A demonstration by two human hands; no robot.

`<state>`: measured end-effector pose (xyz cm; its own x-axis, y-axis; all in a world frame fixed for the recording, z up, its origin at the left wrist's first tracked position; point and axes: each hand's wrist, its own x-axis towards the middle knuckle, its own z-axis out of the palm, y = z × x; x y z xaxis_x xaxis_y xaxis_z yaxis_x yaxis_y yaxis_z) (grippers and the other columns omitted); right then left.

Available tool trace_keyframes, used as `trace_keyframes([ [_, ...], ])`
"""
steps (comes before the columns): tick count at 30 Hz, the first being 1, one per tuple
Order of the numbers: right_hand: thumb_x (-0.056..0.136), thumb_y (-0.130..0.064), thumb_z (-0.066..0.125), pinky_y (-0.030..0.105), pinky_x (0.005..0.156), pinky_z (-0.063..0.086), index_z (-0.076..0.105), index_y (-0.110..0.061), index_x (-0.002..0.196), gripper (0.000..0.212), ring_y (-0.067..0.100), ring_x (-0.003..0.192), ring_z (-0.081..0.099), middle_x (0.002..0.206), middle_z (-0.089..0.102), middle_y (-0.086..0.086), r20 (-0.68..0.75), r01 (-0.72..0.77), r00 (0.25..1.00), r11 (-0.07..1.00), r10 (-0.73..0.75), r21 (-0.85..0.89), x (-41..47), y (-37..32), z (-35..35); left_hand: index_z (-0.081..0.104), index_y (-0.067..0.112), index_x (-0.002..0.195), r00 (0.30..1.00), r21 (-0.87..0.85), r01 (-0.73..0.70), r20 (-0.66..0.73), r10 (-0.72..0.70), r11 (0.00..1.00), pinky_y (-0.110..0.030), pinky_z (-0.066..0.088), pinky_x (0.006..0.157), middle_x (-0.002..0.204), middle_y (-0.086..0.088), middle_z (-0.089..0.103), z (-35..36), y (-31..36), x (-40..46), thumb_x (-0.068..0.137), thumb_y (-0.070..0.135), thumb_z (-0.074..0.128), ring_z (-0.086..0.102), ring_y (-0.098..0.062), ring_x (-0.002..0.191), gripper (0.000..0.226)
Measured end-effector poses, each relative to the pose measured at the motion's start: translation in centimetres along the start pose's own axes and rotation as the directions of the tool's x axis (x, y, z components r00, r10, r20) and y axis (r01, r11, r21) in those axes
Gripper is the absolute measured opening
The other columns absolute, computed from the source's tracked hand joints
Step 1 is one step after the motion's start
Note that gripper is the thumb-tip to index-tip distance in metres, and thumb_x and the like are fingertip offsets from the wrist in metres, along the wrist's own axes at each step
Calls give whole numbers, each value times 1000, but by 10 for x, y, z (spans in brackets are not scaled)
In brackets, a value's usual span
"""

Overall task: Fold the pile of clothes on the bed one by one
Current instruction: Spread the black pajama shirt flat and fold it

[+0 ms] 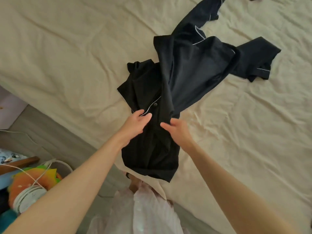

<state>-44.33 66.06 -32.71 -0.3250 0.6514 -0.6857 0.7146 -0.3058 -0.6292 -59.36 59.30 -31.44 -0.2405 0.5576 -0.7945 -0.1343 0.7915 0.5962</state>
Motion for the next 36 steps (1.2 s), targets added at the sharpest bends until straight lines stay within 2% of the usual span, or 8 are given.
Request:
trace_keyframes([
  [4, 91, -20, 61, 17, 52, 32, 47, -7, 59, 37, 6, 44, 42, 54, 41, 1, 226, -134, 962, 985, 155, -107, -56, 43, -13, 18, 18, 149, 994, -253, 97, 72, -81, 963, -41, 44, 101, 139, -8, 47, 42, 24, 11, 86, 24, 67, 49, -24, 124, 80],
  [10, 100, -28, 44, 28, 82, 51, 63, -20, 105, 21, 13, 95, 64, 99, 66, -3, -185, -158, 955, 927, 230, 339, -61, 58, -71, 58, 11, 98, 944, 494, -317, 83, 319, 809, -23, 42, 81, 96, 1, 57, 103, -6, -27, 93, 12, 53, 57, -16, 93, 6],
  [16, 88, -62, 47, 34, 98, 43, 40, -19, 140, 69, 19, 119, 51, 134, 50, 1, -291, -122, 935, 955, 202, 269, -12, 31, -87, 66, 18, 108, 818, 758, -506, 573, -48, 411, -36, 49, 84, 110, -2, 62, 110, -31, -71, 96, 19, 42, 59, -23, 97, 27],
  [22, 92, -44, 54, 39, 108, 34, 32, -15, 146, 65, 26, 135, 38, 149, 37, 7, -233, -141, 964, 990, 131, -25, 24, 24, -66, 43, 18, 138, 758, 770, -529, 239, 606, 358, -33, 37, 105, 141, 0, 42, 94, 9, -36, 94, 19, 51, 37, -17, 131, 45],
  [26, 100, -38, 41, 30, 82, 47, 57, -3, 123, 45, 23, 99, 61, 110, 62, 16, -181, -226, 951, 962, 252, 155, 17, 44, -70, 14, 14, 149, 898, 905, -328, 209, 388, 270, -42, 11, 117, 154, -6, 25, 92, 27, 9, 90, 23, 59, 5, -22, 146, 74],
  [30, 97, -45, 38, 36, 79, 46, 56, 0, 102, 49, 20, 82, 55, 92, 56, 13, -455, -101, 839, 907, 298, 408, 19, 53, -103, 45, 21, 133, 888, 868, -458, 437, 144, 191, -39, 33, 105, 125, -7, 59, 108, 7, 2, 94, 21, 48, 46, -27, 122, 39],
  [33, 96, -48, 40, 33, 97, 42, 50, -10, 129, 51, 19, 111, 52, 125, 53, 6, -645, -23, 673, 882, 362, 471, 35, 50, -135, 45, 29, 137, 818, 802, -548, 573, -47, 239, -38, 40, 101, 134, -1, 54, 121, -15, -25, 96, 23, 45, 52, -23, 120, 41],
  [36, 98, -46, 36, 39, 114, 26, 31, -16, 147, 58, 18, 137, 33, 150, 35, 2, -701, -1, 689, 967, 184, 253, 52, 46, -154, 41, 31, 140, 781, 791, -524, 594, -191, 315, -36, 38, 104, 142, 3, 47, 121, -21, -38, 98, 27, 42, 47, -19, 126, 42],
])
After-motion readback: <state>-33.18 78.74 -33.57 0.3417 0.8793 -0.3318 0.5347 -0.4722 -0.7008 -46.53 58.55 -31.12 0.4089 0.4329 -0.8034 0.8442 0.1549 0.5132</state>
